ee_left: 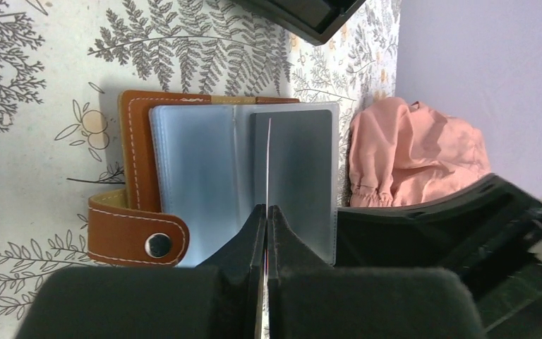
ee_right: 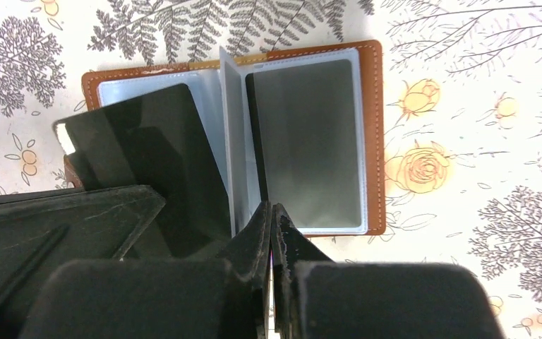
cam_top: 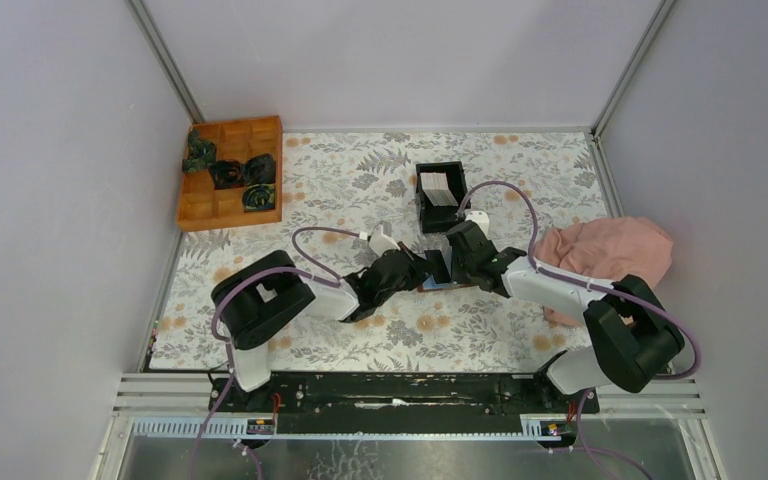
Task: Put the credit cards into the card holder
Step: Turn over the card slot in the card holder.
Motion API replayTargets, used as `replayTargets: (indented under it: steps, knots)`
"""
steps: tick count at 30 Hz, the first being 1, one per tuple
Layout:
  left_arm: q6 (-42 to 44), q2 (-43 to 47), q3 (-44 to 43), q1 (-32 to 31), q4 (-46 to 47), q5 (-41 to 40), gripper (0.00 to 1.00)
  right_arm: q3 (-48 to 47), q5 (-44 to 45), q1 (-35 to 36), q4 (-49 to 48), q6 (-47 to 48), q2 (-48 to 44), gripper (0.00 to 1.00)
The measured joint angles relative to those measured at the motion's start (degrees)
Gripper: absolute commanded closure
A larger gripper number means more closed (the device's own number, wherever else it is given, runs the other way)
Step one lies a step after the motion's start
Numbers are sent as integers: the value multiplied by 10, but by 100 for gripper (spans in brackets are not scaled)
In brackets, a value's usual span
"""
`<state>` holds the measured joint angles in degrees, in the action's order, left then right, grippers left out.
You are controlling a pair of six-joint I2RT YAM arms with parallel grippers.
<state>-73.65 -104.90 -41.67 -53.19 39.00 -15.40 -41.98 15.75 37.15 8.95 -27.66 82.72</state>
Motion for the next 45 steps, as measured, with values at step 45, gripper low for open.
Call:
replayTargets:
  steps: [45]
  knots:
    - [18,-29,-32,-9,-22,-7,100,-14,116,0,18,9,11,73]
